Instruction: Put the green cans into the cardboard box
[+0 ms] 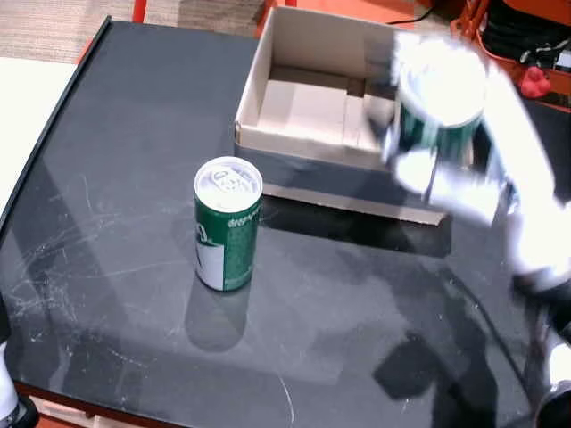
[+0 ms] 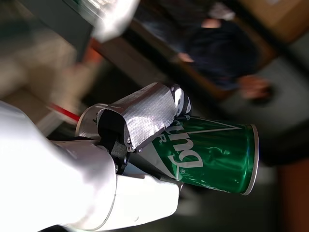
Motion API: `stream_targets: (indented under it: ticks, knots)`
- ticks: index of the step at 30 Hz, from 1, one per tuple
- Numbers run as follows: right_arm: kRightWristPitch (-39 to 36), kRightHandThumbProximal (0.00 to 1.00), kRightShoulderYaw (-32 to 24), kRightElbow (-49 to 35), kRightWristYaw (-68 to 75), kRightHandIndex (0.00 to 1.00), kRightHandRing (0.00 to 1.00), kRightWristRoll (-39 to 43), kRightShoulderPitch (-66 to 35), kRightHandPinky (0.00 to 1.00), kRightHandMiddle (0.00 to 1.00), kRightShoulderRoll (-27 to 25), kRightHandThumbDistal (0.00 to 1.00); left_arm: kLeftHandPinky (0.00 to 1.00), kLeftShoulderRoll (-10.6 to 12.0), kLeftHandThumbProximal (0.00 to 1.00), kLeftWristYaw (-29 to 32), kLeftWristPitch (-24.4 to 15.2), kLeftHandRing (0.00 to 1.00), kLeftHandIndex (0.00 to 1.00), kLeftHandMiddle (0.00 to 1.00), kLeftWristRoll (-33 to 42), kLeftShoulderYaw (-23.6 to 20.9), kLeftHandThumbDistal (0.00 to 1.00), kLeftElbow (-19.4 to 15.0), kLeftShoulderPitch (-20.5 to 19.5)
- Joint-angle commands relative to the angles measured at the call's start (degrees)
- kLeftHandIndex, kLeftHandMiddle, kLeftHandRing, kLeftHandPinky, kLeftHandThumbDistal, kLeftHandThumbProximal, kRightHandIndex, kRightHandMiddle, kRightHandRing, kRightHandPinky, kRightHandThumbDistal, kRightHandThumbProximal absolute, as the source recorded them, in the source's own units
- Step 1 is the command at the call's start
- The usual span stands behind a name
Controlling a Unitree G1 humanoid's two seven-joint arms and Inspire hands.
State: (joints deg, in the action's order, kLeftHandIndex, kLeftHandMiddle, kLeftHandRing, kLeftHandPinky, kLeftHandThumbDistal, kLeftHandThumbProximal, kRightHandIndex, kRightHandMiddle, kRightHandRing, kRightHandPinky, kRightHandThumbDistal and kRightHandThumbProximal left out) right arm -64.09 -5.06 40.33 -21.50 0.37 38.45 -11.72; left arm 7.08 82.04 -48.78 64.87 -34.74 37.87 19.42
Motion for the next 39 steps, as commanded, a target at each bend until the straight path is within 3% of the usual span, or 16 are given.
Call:
stream_targets:
  ticks: [1,2,3,4,5,7,10,12,15,19,22,24,29,33,36,39]
  knots:
    - [1.77,0.48,0.06,-1.70,1.76,0.51,0.45,-0.60,2.02,0.34,0.39,-1.25,0.69,0.96,3.01,0.90,1.88,-0.65,0.94,0.93,0.94,0.41,-1.78,0.45,2.13,3.03]
    - [2.39,0.48,0.07,-1.73,2.30,0.58,0.41,-1.03,3.12,0.32,0.34,-1.46,0.68,0.96,3.09,0.90,2.71,-0.86,0.94,0.93,0.94,0.75,-2.27,0.44,2.95,3.70]
    - [3.16,0.44,0.32,-1.69,2.18,0.37,0.38,-0.54,4.45,0.30,0.28,-1.56,0.68,0.96,3.11,0.89,3.51,-0.58,0.94,0.93,0.94,1.07,-2.75,0.43,3.67,4.22]
    - [4.00,0.44,0.57,-1.57,1.91,0.23,0.37,0.10,5.62,0.28,0.26,-1.67,0.67,0.95,3.04,0.88,4.21,-0.15,0.94,0.93,0.94,1.33,-3.24,0.45,4.50,4.75]
    - [4.81,0.44,0.75,-1.52,1.62,0.16,0.35,0.73,6.50,0.26,0.24,-1.73,0.67,0.95,3.02,0.88,4.87,0.00,0.94,0.93,0.94,1.51,-3.78,0.45,5.24,5.25]
    - [5.97,0.42,0.79,-1.46,1.86,0.08,0.32,0.95,8.07,0.23,0.21,-1.84,0.67,0.96,3.13,0.88,6.13,-0.27,0.94,0.92,0.94,1.85,-4.81,0.44,6.45,6.25]
    - [5.48,0.50,0.38,0.35,4.21,0.05,0.30,-1.90,11.28,0.20,0.18,-2.65,0.68,0.96,3.45,0.86,7.16,-0.70,0.94,0.91,0.94,1.97,-6.15,0.50,7.73,7.37]
    - [6.19,0.41,0.45,3.24,5.28,0.04,0.31,-3.46,14.43,0.20,0.18,-3.59,0.64,0.95,3.59,0.86,7.78,-0.78,0.95,0.91,0.94,1.79,-6.84,0.51,8.32,7.84]
    - [9.63,0.45,1.85,12.59,8.87,0.03,0.33,-8.96,21.85,0.19,0.19,-6.37,0.68,0.95,3.79,0.86,8.15,-0.31,0.95,0.91,0.94,1.62,-7.62,0.54,8.90,8.43]
    - [20.01,0.26,6.84,25.77,16.82,0.08,0.42,-18.15,31.78,0.21,0.27,-9.87,0.55,0.96,4.15,0.87,9.50,-0.57,0.95,0.93,0.95,1.96,-8.41,0.56,8.86,9.00]
    - [27.25,0.31,10.62,31.08,20.68,0.16,0.51,-22.91,35.64,0.28,0.36,-11.12,0.50,0.96,4.11,0.84,10.35,0.84,0.95,0.93,0.95,2.08,-8.67,0.57,8.72,9.02]
    - [32.01,0.36,13.26,33.16,22.37,0.19,0.52,-25.92,37.33,0.30,0.39,-11.60,0.54,0.95,4.35,0.83,10.19,0.91,0.94,0.92,0.95,1.93,-8.83,0.60,8.51,8.96]
    - [39.85,0.29,18.42,35.35,24.88,0.13,0.45,-31.10,39.41,0.27,0.33,-11.68,0.50,0.96,4.96,0.87,9.90,-0.54,0.95,0.91,0.94,1.55,-9.33,0.63,8.23,9.17]
    - [44.96,0.33,21.25,36.17,25.12,0.13,0.40,-33.56,40.52,0.25,0.31,-10.85,0.55,0.95,5.44,0.86,9.51,0.15,0.93,0.91,0.94,1.53,-9.05,0.61,7.97,9.17]
    - [47.39,0.30,22.61,36.63,24.49,0.14,0.34,-34.37,40.68,0.22,0.28,-9.74,0.52,0.93,5.70,0.85,9.03,0.97,0.92,0.90,0.92,1.34,-8.60,0.62,7.68,8.74]
    - [47.73,0.34,26.04,37.08,22.77,0.17,0.31,-37.22,40.72,0.25,0.29,-9.11,0.56,0.93,6.30,0.87,8.60,0.57,0.91,0.90,0.93,1.26,-8.33,0.63,7.14,8.73]
